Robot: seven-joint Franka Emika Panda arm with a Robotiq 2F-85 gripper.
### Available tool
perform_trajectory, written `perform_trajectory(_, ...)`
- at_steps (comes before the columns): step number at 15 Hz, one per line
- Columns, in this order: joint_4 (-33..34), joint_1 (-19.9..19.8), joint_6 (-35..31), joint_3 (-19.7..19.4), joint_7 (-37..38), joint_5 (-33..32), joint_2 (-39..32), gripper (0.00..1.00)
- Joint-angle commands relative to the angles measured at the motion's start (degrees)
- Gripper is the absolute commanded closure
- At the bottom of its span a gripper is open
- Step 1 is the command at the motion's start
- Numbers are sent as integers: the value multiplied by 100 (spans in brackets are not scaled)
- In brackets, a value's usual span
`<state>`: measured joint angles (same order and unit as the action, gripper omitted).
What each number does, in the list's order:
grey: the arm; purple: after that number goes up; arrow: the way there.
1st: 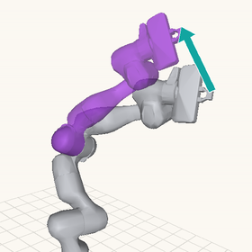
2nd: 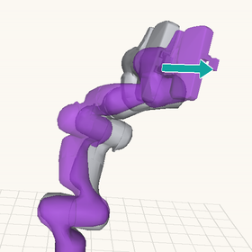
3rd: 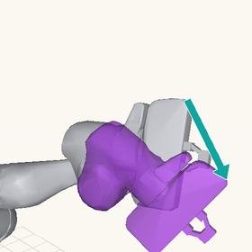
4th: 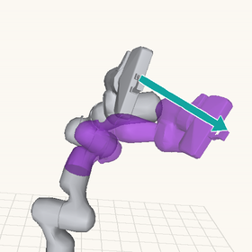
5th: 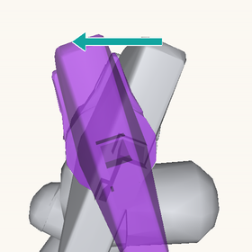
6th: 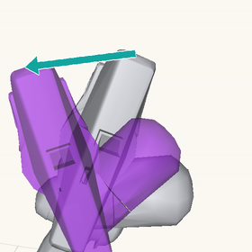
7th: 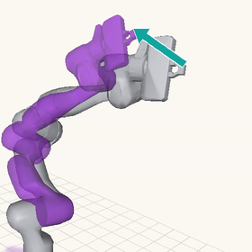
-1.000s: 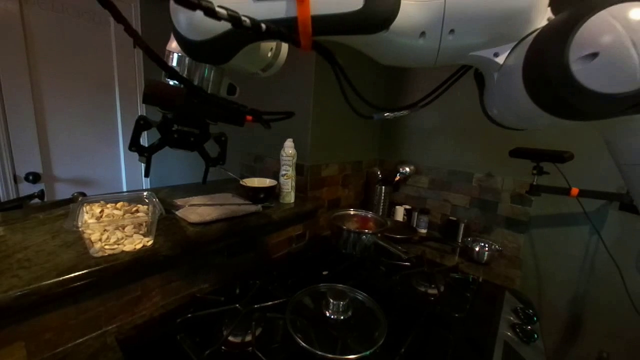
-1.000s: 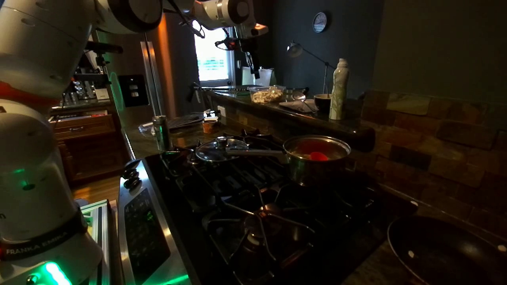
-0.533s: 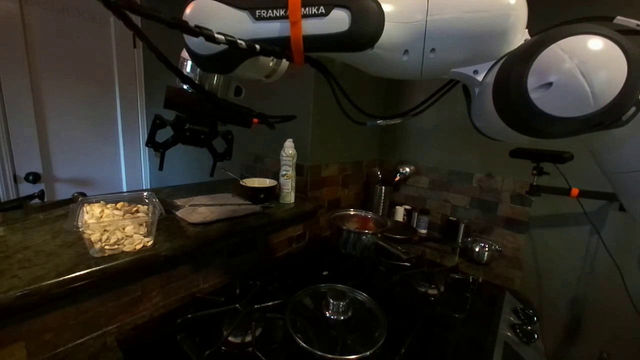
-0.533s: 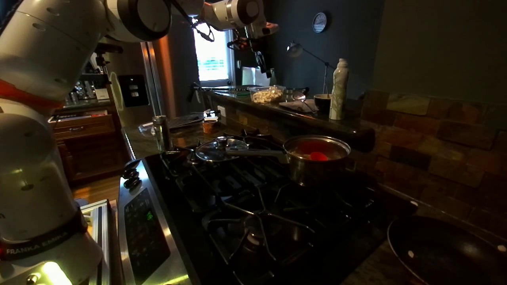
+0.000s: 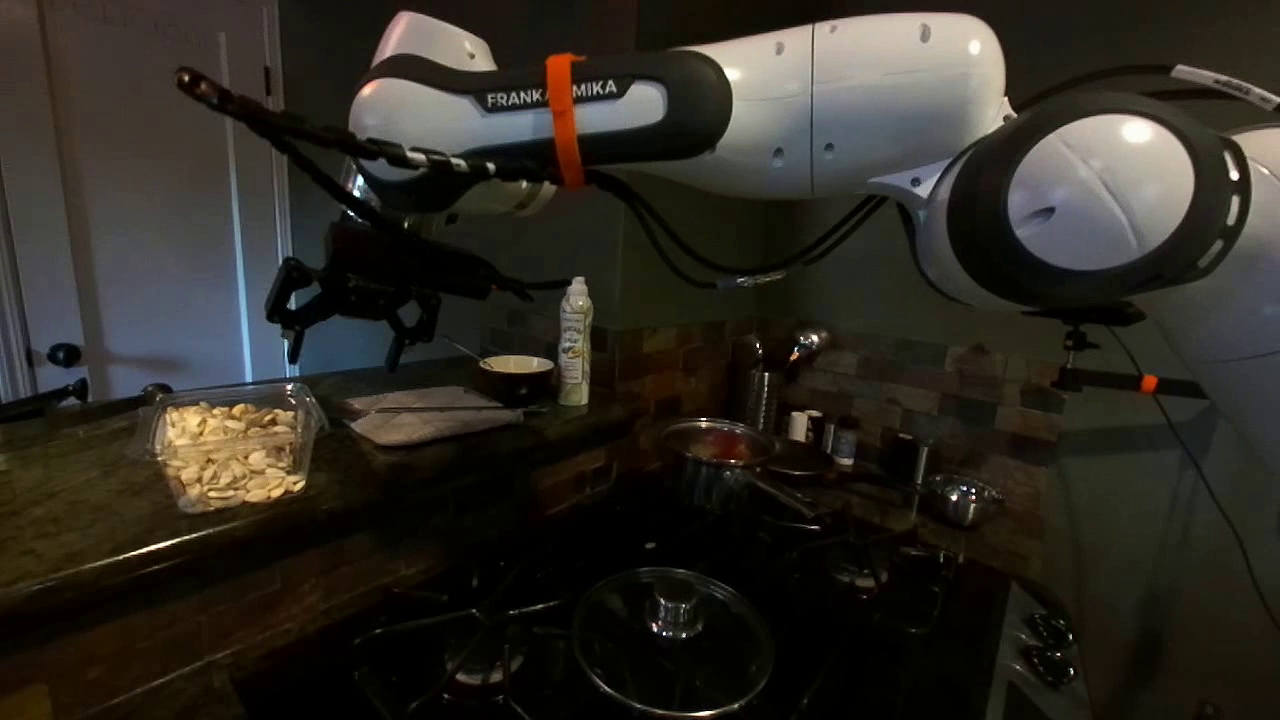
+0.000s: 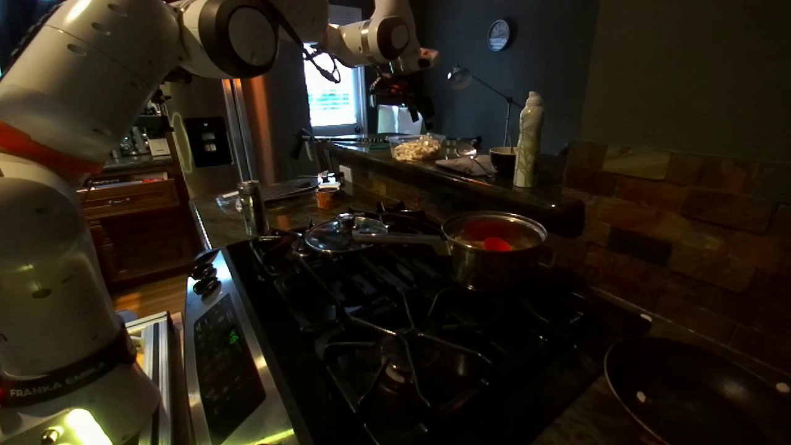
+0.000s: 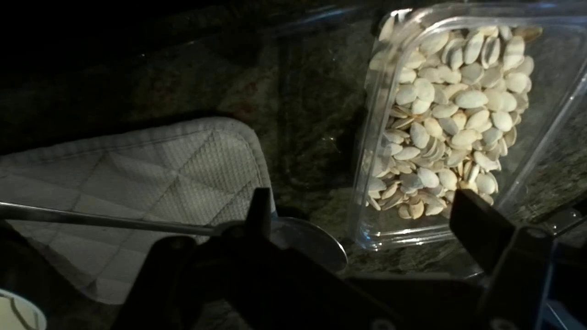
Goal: Move the glass bowl to the bottom part of the table
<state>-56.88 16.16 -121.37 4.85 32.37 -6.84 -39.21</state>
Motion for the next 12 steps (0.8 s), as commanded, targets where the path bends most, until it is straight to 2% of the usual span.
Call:
perform_trajectory(1,322,5,-217,79,-337,5,-443,0)
perform_trajectory(5,390,60,-222,55,-393,-2,-666,0)
perform_trajectory(10,422,101,-280,41,-359,-5,-792,35)
perform_trajectory(12,475,121,-328,31,-334,-14,-827,54)
